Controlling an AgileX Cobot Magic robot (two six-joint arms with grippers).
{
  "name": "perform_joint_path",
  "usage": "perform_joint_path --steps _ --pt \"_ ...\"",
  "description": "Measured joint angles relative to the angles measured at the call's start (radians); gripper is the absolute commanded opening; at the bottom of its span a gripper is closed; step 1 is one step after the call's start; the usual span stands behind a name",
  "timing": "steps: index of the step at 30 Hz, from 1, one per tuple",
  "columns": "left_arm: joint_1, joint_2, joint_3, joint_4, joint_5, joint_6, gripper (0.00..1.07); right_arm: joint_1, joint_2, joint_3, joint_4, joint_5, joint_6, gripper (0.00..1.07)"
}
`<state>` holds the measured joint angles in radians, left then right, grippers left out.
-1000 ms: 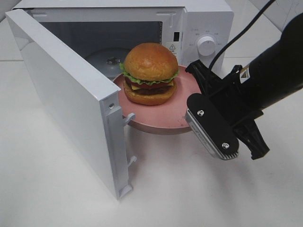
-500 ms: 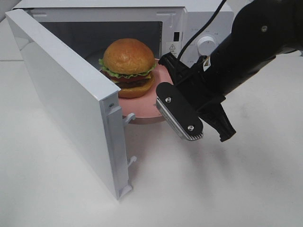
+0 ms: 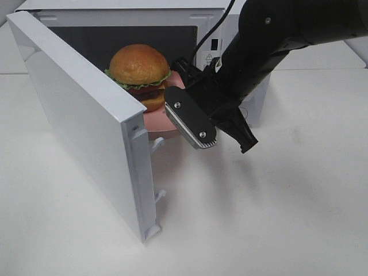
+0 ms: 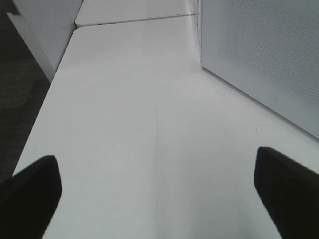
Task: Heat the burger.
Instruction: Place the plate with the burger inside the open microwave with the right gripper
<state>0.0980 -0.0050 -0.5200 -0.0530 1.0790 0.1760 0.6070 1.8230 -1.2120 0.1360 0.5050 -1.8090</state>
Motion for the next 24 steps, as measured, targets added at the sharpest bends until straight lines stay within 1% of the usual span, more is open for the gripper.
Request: perform_joint_path --steps 1,3,4,7,9,15,17,24 --pt "0.0 0.0 0.0 0.0 0.0 0.0 0.98 0.0 0.017 -0.023 0.0 0.009 0.0 0.0" --pt "0.0 0.0 0.0 0.0 0.0 0.0 0.98 0.0 0.024 -0.036 0.0 0.01 0.001 0.0" --pt "0.0 0.0 0.0 0.0 0.0 0.0 0.98 0.0 0.04 -0.062 0.0 0.017 0.002 0.0" --pt "0.0 0.0 0.0 0.0 0.0 0.0 0.98 0.0 0.048 -0.077 -0.001 0.022 0.003 0.0" --pt "0.0 0.0 0.0 0.0 0.0 0.0 0.98 0.0 0.076 -0.122 -0.001 0.035 0.005 0.0" --pt "0.0 0.0 0.0 0.0 0.0 0.0 0.98 0.0 0.102 -0.159 -0.003 0.04 0.009 0.0" --pt "0.0 0.0 0.0 0.0 0.0 0.0 0.98 0.0 0.133 -0.196 -0.007 0.04 0.029 0.0" --pt "0.0 0.0 0.0 0.0 0.0 0.0 0.98 0.0 0.181 -0.257 -0.034 0.043 0.081 0.0"
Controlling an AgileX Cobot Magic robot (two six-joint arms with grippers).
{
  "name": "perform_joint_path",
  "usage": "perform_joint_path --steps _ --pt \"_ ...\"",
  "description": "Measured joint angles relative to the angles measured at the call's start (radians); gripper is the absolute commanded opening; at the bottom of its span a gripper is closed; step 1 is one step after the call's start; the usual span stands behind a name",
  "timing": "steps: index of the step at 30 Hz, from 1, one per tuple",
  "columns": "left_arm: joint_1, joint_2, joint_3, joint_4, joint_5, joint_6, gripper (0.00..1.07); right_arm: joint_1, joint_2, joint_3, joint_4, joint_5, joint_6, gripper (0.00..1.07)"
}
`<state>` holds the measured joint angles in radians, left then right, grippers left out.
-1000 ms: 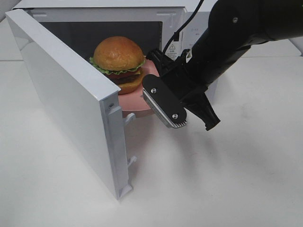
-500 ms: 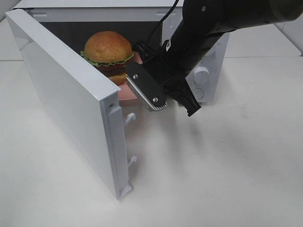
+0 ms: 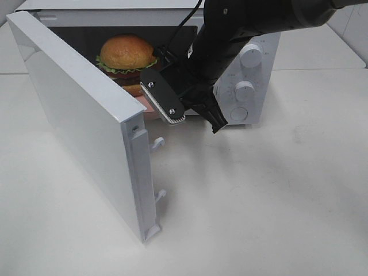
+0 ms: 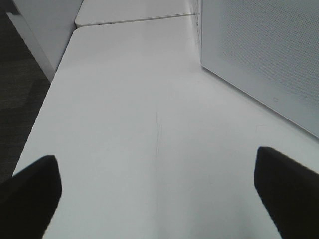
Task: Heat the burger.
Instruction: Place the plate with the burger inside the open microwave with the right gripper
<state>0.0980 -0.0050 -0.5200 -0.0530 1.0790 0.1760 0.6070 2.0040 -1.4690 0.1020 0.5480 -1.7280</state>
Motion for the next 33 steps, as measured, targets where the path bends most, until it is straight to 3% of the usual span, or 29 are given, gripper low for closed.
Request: perform_joint_path --steps 26,32,33 --pt "0.0 0.0 0.0 0.0 0.0 0.0 0.98 0.0 0.239 -0.281 -0.134 0.01 0.239 0.01" --pt "0.0 0.0 0.0 0.0 0.0 0.0 0.98 -0.001 0.277 -0.325 -0.143 0.001 0.254 0.08" --pt "0.0 0.0 0.0 0.0 0.0 0.0 0.98 -0.001 0.282 -0.333 -0.145 -0.011 0.269 0.14"
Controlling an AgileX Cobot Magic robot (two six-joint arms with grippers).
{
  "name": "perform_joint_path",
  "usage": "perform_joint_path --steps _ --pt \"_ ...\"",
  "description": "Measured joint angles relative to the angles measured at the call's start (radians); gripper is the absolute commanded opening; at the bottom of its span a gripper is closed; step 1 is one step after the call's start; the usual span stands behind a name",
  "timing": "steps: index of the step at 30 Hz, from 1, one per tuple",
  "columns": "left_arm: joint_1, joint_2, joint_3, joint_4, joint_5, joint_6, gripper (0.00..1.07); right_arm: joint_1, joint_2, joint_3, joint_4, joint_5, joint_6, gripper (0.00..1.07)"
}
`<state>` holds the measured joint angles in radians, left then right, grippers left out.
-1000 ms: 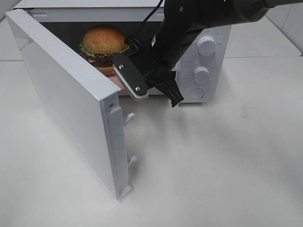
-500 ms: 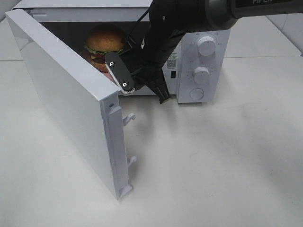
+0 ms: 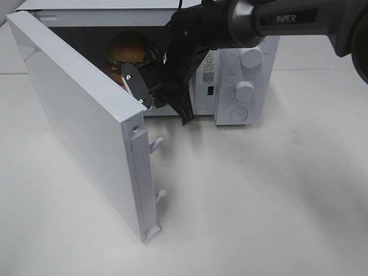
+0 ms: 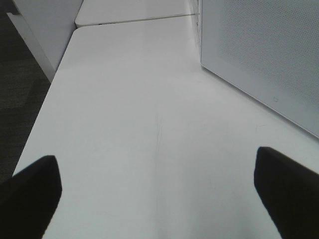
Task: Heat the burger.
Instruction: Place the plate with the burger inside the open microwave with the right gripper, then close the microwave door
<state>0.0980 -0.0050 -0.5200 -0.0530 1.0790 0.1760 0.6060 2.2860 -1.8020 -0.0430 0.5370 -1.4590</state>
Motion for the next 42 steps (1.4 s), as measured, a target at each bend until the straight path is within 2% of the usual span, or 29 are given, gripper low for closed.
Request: perform_joint_path --steps 2,3,4,5,7,8,9,10,14,17,19,23,30,42 --pt "0.0 0.0 0.0 0.0 0.0 0.0 0.98 0.0 0.008 -0.007 -0.001 -0.019 0.016 0.17" --pt "0.0 0.0 0.0 0.0 0.0 0.0 0.98 0.0 0.012 -0.008 -0.001 -0.032 0.019 0.26" --pt "0.0 0.0 0.0 0.0 0.0 0.0 0.98 0.0 0.012 -0.008 -0.001 -0.032 0.019 0.26" --pt "0.0 0.0 0.0 0.0 0.0 0.0 0.98 0.0 0.016 -0.01 -0.001 -0.051 0.023 0.34" --pt "0.0 0.0 0.0 0.0 0.0 0.0 0.98 0.0 0.017 -0.011 -0.001 -0.053 0.025 0.38" --pt "0.0 0.0 0.0 0.0 0.0 0.0 0.98 0.0 0.017 -0.011 -0.002 -0.056 0.025 0.45" --pt "0.0 0.0 0.0 0.0 0.0 0.0 0.98 0.0 0.017 -0.011 -0.002 -0.056 0.025 0.45" --pt "0.0 0.0 0.0 0.0 0.0 0.0 0.98 0.0 0.017 -0.011 -0.002 -0.059 0.026 0.51" --pt "0.0 0.0 0.0 0.0 0.0 0.0 0.98 0.0 0.012 0.006 -0.001 -0.066 0.042 0.59" --pt "0.0 0.0 0.0 0.0 0.0 0.0 0.98 0.0 0.007 0.018 -0.001 -0.068 0.042 0.6" --pt "0.0 0.0 0.0 0.0 0.0 0.0 0.98 0.0 -0.025 0.081 0.0 -0.084 0.042 0.65" --pt "0.0 0.0 0.0 0.0 0.0 0.0 0.98 0.0 -0.067 0.135 0.0 -0.114 0.043 0.67" --pt "0.0 0.0 0.0 0.0 0.0 0.0 0.98 0.0 -0.164 0.256 0.004 -0.146 0.068 0.68" --pt "0.0 0.0 0.0 0.0 0.0 0.0 0.98 0.0 -0.265 0.382 0.004 -0.154 0.069 0.72"
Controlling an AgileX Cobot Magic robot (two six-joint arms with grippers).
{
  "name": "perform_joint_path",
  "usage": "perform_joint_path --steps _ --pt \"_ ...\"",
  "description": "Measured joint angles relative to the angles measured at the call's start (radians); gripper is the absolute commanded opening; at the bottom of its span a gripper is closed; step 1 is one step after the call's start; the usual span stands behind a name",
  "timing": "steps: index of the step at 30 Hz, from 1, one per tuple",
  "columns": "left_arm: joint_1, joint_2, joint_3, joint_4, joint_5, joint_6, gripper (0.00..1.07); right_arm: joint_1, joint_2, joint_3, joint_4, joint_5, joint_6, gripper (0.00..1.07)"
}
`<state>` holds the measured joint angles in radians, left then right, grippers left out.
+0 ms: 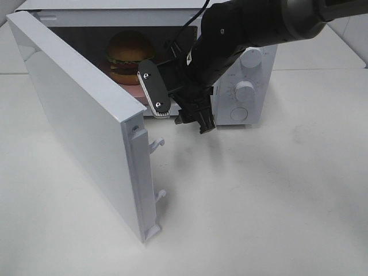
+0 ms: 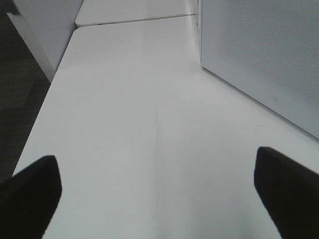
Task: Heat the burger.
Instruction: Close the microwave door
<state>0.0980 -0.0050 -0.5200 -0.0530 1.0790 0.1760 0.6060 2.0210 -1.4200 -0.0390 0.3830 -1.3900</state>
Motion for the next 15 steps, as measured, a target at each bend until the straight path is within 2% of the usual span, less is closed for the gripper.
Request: perform_joint_path --steps 15 --pt "0.0 0.0 0.0 0.0 0.0 0.0 0.98 -0.002 -0.176 0.192 -0.006 -0.026 0.034 0.73"
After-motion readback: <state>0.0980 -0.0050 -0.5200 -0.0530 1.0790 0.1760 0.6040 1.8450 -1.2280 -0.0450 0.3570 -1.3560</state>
